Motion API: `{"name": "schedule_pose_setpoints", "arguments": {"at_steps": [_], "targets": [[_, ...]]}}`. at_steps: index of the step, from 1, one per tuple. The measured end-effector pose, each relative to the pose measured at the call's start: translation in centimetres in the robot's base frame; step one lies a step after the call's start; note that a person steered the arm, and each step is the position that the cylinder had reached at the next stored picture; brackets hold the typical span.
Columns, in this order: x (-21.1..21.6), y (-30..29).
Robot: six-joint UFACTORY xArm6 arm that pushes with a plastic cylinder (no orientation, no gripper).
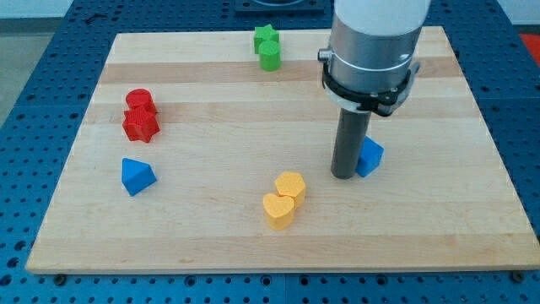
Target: Push the blue triangle towards blue cube
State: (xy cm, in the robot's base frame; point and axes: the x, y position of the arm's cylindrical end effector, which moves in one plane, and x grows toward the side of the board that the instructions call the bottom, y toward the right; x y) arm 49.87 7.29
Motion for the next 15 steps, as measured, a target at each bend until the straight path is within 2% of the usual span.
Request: {"name": "schedule_pose_setpoints", "arguments": {"at_steps": [2,3,5,6,7,8,9,11,13,15], "targets": [[0.1,-11.6],[2.0,-15.2],[6.1,-26.6],[3.2,-32.1],[0.9,-29.7],[2.4,-23.1],[2.1,-19.6],[-0.2,-16.2],[-6.1,-17.3],[-3.9,-7.9]]}}
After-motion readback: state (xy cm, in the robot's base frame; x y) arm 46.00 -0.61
